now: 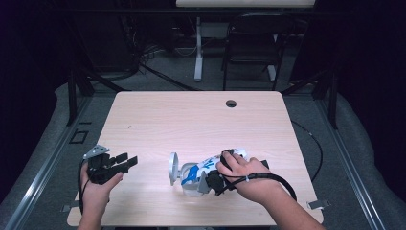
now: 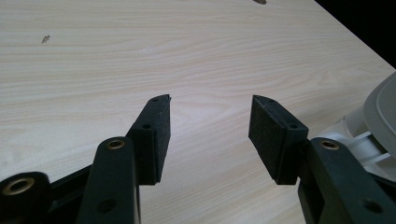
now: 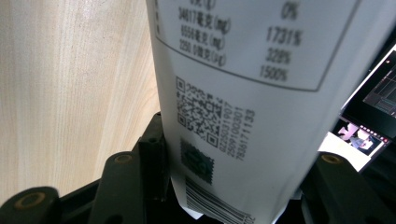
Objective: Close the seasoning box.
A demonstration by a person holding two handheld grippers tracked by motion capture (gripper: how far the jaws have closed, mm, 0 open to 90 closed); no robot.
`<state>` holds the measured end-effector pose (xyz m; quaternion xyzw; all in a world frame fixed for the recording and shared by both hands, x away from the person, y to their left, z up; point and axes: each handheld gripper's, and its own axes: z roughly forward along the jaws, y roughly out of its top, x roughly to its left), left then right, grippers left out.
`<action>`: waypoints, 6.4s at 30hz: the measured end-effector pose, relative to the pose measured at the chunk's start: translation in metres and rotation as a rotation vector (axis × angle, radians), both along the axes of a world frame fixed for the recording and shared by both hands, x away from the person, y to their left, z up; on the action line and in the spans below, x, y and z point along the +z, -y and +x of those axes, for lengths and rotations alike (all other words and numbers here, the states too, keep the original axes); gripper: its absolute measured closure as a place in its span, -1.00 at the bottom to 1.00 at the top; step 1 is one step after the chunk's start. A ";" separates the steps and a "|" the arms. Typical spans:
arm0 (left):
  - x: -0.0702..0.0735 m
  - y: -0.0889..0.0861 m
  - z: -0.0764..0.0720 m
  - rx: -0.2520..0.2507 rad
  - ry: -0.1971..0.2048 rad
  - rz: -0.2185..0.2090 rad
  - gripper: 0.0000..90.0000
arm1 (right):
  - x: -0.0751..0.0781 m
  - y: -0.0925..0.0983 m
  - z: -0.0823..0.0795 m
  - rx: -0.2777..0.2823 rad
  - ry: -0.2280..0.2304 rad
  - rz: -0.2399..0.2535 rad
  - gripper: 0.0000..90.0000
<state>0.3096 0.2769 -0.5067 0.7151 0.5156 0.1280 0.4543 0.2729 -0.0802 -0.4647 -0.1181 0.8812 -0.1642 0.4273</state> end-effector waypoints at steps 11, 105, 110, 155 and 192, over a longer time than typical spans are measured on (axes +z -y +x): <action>0.000 0.000 0.000 0.003 0.003 -0.002 0.08 | 0.001 -0.001 -0.001 0.001 0.006 -0.013 0.09; -0.001 -0.002 0.000 0.008 0.000 -0.006 0.09 | 0.003 -0.004 -0.001 0.001 0.000 -0.016 0.17; 0.000 -0.003 0.000 0.006 -0.002 -0.005 0.09 | 0.003 -0.005 -0.001 0.001 0.001 -0.019 0.17; -0.002 -0.003 0.001 0.014 -0.002 -0.011 0.09 | 0.002 -0.005 -0.002 0.002 -0.003 -0.013 0.24; -0.002 -0.004 0.001 0.012 -0.006 -0.013 0.09 | 0.004 -0.010 -0.003 0.005 -0.002 -0.029 0.25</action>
